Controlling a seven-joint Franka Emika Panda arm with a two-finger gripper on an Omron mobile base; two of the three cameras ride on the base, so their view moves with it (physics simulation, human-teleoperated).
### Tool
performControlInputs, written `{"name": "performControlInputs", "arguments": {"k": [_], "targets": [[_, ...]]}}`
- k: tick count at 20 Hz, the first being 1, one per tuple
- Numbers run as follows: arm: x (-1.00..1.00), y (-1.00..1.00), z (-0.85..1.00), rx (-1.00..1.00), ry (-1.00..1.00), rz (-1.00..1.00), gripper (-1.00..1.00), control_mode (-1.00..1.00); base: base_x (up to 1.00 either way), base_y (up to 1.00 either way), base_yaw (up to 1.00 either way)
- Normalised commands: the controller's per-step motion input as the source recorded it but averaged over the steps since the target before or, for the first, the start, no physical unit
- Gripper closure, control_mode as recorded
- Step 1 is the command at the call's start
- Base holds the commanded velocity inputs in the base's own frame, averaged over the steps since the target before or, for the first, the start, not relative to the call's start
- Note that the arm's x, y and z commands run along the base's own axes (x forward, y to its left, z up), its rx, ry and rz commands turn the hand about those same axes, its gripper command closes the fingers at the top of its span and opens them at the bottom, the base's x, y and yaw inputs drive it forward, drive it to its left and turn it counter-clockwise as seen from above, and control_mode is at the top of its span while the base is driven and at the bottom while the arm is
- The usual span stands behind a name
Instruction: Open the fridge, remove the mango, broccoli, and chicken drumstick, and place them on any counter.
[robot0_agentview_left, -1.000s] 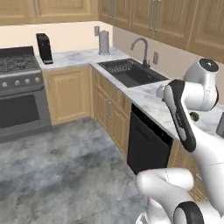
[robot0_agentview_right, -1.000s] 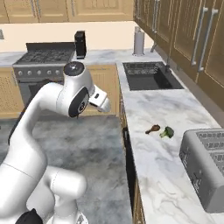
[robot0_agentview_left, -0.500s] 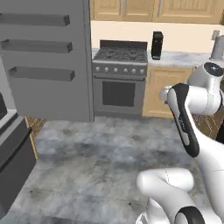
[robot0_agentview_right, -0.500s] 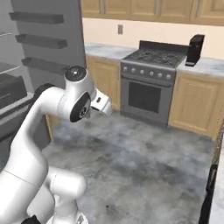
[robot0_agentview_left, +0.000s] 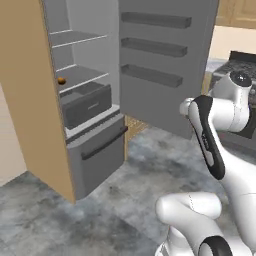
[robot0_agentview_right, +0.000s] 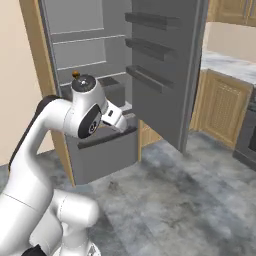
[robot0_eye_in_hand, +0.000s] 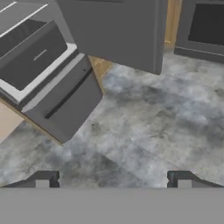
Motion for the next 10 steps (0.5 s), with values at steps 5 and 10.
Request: {"name": "performControlInputs", "arguments": {"k": [5, 10], "targets": [[0.00, 0.00, 0.00, 0.00, 0.00, 0.00, -1.00, 1.00, 0.79, -0.24, 0.60], [0.00, 0.00, 0.00, 0.00, 0.00, 0.00, -1.00, 1.00, 1.00, -0.29, 0.50]]}}
